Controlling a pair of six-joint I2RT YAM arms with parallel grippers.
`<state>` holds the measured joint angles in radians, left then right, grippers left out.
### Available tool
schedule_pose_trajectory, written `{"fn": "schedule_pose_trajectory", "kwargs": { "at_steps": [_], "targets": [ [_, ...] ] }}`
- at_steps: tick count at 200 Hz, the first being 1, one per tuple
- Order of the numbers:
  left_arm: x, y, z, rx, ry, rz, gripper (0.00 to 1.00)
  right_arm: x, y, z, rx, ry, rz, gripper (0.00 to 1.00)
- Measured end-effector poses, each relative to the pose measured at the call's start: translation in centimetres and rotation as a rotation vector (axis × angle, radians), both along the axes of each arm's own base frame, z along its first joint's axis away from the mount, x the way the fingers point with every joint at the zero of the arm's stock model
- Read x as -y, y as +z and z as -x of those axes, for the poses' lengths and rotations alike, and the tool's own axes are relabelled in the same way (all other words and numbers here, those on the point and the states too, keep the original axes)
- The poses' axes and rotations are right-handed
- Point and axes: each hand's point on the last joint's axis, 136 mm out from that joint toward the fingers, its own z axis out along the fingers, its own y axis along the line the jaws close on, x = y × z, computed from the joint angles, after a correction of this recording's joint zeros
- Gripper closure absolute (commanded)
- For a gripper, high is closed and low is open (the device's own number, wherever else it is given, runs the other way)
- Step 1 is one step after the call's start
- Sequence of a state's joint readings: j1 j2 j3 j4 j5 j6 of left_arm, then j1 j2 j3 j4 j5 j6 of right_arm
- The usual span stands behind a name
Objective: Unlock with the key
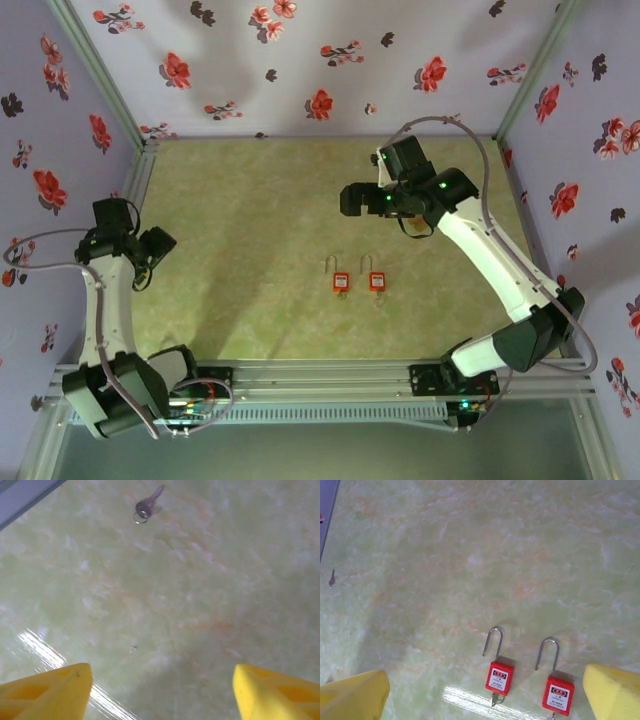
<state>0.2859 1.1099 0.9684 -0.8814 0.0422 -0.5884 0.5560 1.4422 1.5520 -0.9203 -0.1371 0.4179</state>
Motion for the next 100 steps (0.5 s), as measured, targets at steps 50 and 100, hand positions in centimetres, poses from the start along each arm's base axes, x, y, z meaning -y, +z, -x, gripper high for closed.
{"fn": "schedule_pose_trajectory", "kwargs": {
  "at_steps": [50,100],
  "targets": [
    [-2.5,-4.0,-1.6,-0.099,-0.051,-0.112,0.49,-0.8,-1.8,0.0,-0.061,0.033,-0.044,0.01],
    [-4.4,-6.5,-3.8,-0.118,-0.140,-0.225,0.50,-1.6,-3.0,-0.1,-0.108,0.060,-0.082,0.01]
  ]
}}
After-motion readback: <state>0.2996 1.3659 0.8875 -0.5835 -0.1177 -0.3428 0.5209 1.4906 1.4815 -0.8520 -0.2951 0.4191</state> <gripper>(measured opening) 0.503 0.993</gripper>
